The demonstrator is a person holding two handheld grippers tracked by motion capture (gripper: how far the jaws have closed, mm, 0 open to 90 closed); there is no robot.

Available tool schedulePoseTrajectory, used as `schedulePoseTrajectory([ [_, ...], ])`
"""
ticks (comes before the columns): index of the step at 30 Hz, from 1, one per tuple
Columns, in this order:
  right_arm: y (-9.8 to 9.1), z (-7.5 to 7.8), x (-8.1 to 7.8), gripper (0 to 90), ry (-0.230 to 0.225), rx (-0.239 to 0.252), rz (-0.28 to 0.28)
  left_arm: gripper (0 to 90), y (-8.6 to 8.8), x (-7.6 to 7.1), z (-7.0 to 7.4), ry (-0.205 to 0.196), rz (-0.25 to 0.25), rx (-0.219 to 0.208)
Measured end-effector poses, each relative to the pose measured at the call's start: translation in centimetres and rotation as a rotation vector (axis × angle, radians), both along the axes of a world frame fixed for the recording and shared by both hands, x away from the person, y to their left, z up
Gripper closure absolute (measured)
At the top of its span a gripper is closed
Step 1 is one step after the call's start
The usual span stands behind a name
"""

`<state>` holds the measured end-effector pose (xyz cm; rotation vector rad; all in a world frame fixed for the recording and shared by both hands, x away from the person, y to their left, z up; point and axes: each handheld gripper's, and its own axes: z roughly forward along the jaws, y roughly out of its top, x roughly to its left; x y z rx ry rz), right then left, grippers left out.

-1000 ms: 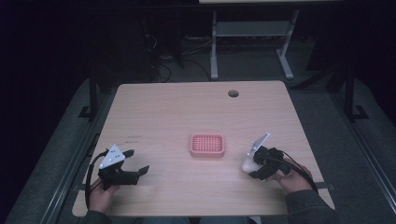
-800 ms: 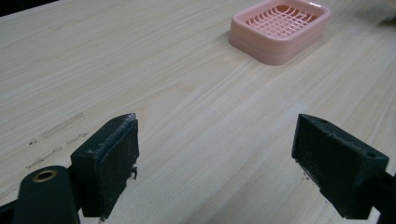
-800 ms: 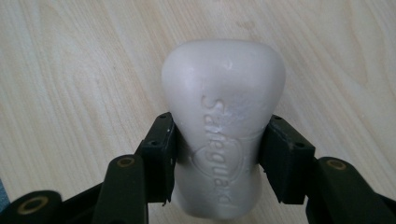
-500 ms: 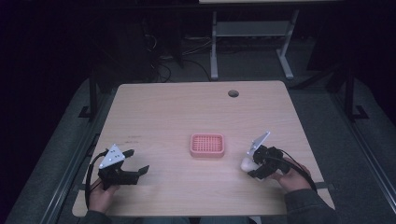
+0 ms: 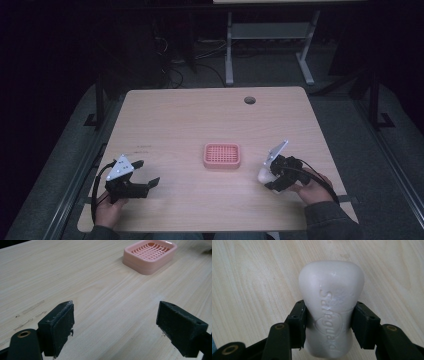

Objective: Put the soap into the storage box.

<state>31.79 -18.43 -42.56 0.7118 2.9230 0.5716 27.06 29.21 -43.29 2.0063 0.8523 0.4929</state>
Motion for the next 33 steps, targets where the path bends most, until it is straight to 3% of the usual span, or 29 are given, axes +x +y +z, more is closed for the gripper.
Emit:
schedulePoseTrajectory([
  [14,0.8,1.6,0.6,49.3,-0.034,0.013,0.023,14.5,0.0,0.0,0.0,0.001,0.002,-0.003],
  [33,3.2,3.9,3.4,49.3,-0.048,0.007,0.064,14.5,0.1,0.0,0.1,0.004,0.001,-0.005],
])
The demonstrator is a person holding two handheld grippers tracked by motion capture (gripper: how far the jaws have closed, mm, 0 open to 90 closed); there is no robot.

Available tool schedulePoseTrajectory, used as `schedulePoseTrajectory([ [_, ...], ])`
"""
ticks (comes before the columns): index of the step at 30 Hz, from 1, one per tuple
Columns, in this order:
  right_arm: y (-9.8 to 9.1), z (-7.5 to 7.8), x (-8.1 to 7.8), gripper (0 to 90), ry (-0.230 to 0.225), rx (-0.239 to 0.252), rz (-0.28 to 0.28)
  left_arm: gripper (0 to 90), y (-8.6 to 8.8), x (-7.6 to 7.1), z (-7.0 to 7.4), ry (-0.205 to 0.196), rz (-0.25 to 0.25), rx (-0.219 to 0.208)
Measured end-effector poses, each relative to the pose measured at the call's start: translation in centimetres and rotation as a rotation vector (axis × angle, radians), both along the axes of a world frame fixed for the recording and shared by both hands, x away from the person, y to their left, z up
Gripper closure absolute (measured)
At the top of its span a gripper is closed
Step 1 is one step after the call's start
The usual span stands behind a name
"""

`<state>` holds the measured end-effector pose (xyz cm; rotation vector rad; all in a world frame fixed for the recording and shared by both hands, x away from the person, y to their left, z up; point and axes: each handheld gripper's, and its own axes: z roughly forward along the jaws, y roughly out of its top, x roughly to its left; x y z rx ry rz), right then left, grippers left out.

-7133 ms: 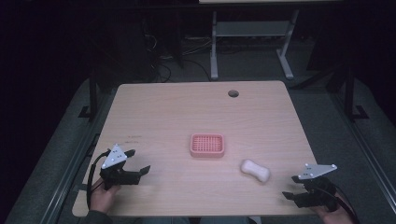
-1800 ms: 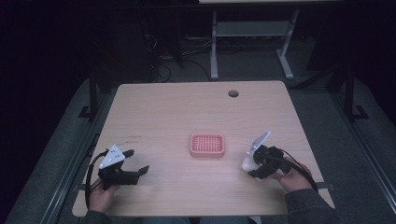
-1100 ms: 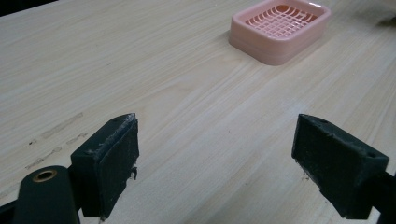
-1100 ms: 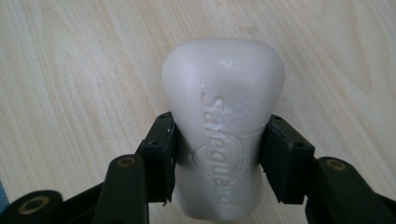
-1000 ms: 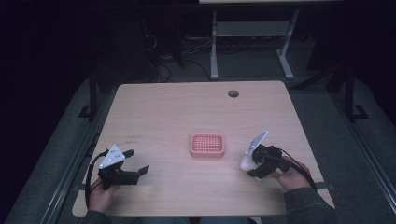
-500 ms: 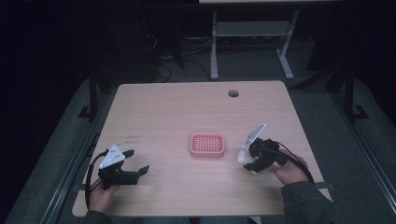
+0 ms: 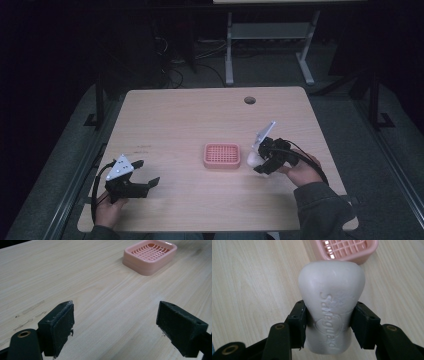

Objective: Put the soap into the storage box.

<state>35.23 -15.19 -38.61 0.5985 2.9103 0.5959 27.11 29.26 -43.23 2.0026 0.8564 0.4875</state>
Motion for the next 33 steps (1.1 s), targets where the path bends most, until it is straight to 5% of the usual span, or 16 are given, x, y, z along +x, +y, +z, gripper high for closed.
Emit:
schedulePoseTrajectory([
  [33,5.0,1.9,4.4,49.1,-0.001,-0.003,0.062,14.5,0.1,0.0,0.0,-0.004,0.001,-0.011],
])
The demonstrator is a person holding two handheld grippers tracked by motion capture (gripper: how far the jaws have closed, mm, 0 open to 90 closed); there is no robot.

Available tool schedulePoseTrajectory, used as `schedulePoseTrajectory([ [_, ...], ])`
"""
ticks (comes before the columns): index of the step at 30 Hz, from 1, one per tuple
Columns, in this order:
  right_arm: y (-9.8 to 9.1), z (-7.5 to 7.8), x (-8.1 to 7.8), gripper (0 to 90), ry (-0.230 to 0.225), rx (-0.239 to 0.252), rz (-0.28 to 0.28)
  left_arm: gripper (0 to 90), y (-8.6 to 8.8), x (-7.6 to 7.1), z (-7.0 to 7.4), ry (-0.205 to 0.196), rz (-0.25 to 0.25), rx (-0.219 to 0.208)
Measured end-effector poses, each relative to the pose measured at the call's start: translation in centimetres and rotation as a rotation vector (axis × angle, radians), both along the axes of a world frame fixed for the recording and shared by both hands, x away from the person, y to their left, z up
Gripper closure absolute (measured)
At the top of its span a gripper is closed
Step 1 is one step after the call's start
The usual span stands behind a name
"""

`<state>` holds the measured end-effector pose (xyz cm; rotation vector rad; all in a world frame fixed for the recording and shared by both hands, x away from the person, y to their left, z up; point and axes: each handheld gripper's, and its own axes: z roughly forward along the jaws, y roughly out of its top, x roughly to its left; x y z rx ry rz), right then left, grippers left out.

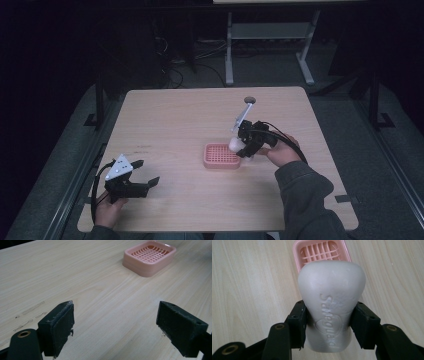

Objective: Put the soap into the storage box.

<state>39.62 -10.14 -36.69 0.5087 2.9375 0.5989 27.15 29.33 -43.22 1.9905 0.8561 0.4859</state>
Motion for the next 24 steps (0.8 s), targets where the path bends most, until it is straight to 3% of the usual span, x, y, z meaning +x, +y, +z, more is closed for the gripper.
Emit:
schedulePoseTrajectory([
  [24,3.0,-0.9,1.8,49.1,0.015,-0.016,0.035,14.5,0.0,0.0,0.0,-0.002,-0.003,0.0],
])
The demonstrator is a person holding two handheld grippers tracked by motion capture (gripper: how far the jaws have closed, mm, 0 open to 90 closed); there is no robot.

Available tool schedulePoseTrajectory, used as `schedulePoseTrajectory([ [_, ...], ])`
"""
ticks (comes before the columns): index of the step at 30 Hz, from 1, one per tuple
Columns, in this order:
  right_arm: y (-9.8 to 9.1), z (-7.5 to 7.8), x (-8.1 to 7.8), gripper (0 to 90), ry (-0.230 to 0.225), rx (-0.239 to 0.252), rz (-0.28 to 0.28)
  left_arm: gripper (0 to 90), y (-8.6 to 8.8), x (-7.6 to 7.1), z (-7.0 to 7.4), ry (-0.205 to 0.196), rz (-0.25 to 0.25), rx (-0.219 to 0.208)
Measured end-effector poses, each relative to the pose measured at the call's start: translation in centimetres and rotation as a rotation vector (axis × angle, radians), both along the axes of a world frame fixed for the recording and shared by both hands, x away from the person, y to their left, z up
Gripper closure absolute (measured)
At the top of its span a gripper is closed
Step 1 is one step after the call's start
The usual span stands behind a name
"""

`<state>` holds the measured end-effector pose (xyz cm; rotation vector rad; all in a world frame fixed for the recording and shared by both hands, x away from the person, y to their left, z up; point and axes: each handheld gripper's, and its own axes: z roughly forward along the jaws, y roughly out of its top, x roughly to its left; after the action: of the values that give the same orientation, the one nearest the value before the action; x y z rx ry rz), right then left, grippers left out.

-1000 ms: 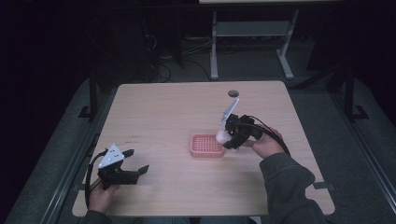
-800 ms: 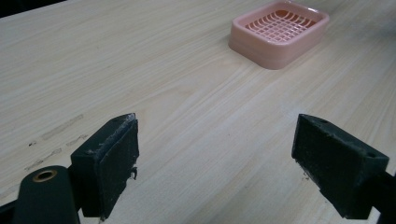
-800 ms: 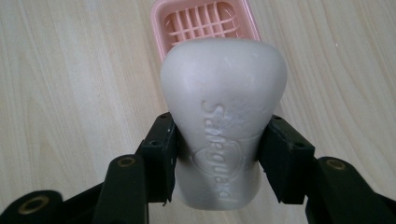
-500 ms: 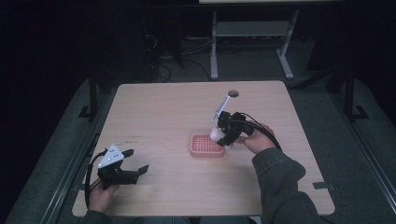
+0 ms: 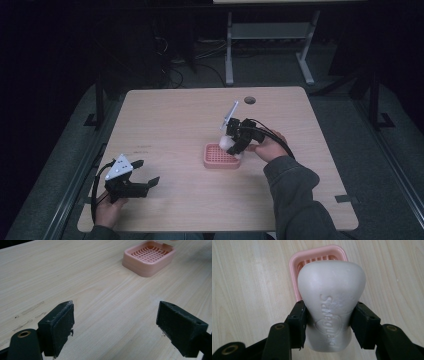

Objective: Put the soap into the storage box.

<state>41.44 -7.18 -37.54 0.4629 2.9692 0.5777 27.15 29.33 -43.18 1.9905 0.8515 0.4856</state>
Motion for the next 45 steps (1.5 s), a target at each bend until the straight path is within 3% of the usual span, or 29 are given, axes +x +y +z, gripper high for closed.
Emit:
schedulePoseTrajectory([
  [15,1.5,-0.6,1.0,49.0,0.011,0.002,0.01,14.5,0.0,0.0,0.0,0.002,0.003,-0.006],
  [30,2.7,-2.3,1.7,48.9,0.051,-0.038,0.02,14.5,0.1,0.1,0.0,0.006,-0.003,0.01],
  [45,3.5,-3.0,1.8,48.8,0.049,-0.051,0.034,14.5,0.0,0.0,0.0,0.005,0.002,-0.002],
])
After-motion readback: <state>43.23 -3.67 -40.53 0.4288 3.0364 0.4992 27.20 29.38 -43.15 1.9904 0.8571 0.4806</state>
